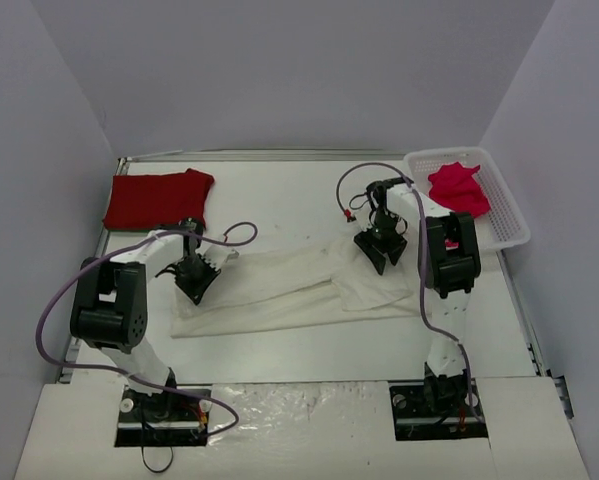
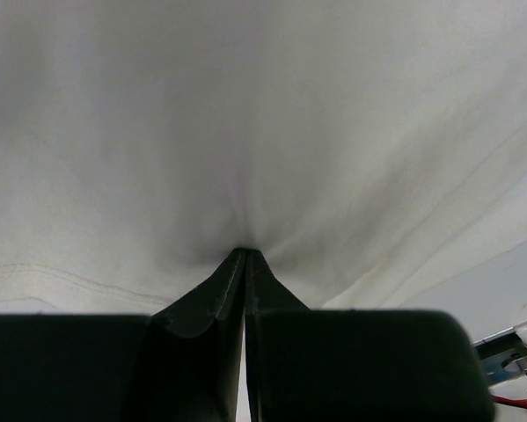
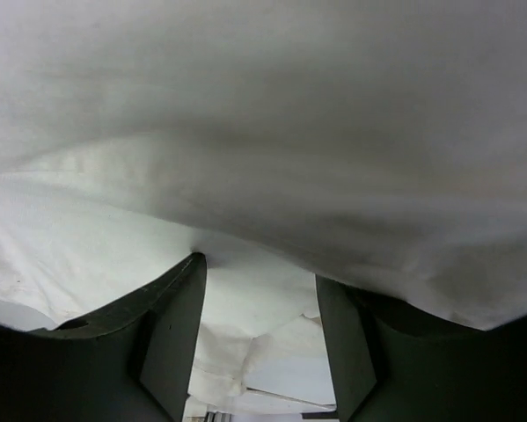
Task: Fold and stack the t-shirts
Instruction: Rotate the tshirt 90 degrees
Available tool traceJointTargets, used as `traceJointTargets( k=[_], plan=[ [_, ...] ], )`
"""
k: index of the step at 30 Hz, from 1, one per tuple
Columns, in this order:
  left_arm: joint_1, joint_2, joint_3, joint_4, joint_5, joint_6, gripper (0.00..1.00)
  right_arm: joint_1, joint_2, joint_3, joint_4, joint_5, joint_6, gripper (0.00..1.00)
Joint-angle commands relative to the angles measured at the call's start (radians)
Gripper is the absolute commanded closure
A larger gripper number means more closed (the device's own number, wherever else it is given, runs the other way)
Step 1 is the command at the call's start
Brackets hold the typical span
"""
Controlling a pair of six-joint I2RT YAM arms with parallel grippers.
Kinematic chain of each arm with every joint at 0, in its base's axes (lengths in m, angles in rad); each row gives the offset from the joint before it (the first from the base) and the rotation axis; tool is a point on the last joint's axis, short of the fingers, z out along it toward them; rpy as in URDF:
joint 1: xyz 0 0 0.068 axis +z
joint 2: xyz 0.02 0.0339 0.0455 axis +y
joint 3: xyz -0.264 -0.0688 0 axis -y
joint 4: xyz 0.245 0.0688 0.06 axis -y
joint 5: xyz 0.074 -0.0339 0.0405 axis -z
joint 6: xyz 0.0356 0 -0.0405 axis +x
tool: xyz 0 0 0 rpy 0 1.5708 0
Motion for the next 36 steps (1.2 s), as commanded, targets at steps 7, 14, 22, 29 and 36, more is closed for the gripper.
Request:
traceJointTargets(
  k=[7,14,22,29,36],
  plan=[
    [-0.023,0.035,0.089,-0.058,-0.003,-0.007,0.98,-0.033,0.381,0.462,-0.014,0.004,-0.008,0.47],
    [-0.133,0.036,0.117,-0.052,0.046,-0.032,0.97,-0.035,0.566,0.817,-0.052,0.001,0.018,0.46],
    [-0.342,0.123,0.217,-0.109,0.13,-0.018,0.97,-0.006,0.635,0.997,0.007,0.004,0.055,0.27],
    [-0.402,0.193,0.26,-0.094,0.167,-0.036,0.98,0.039,0.633,1.021,0.086,0.059,0.073,0.12],
    [-0.419,0.256,0.255,-0.107,0.204,-0.032,0.98,0.06,0.63,1.044,0.159,0.067,0.092,0.0]
  ],
)
